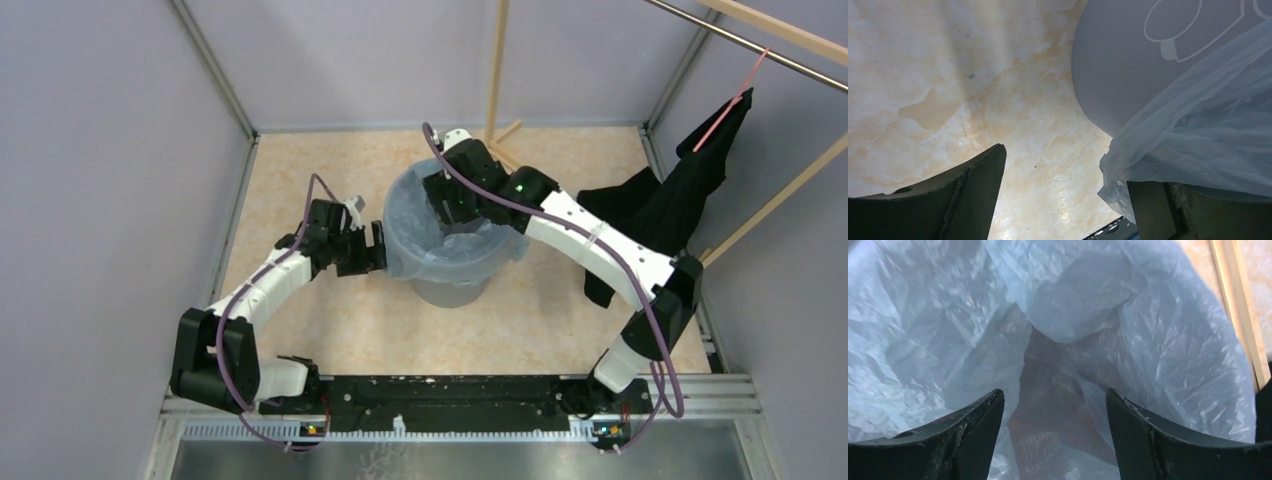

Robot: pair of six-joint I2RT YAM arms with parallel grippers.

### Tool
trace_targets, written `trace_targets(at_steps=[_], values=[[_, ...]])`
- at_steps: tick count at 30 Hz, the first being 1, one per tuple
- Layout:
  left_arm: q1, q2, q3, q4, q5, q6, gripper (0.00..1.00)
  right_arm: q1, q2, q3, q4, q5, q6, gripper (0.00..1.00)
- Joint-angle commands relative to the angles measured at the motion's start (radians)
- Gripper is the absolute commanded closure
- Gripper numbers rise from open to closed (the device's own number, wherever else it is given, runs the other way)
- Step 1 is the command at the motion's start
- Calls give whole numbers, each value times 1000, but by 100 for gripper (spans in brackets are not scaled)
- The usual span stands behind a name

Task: Put the trash bags into the trash bin

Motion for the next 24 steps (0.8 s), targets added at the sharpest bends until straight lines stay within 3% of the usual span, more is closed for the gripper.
trace_targets(at_steps=[1, 6, 12, 20, 24], values=[[1, 20, 21, -27, 15, 66, 8, 18, -18, -24, -11, 34, -4, 26], [1, 51, 34, -23, 39, 68, 8, 21, 43, -89, 148, -80, 28, 17], [2, 43, 29, -13, 50, 70, 7, 22, 101, -96, 339, -236, 93, 16], [6, 37, 26, -5, 65, 75, 7, -4, -53, -219, 290, 9, 64, 8], [21, 41, 22, 6, 86, 75, 7, -71, -82, -248, 339, -24, 63, 7]])
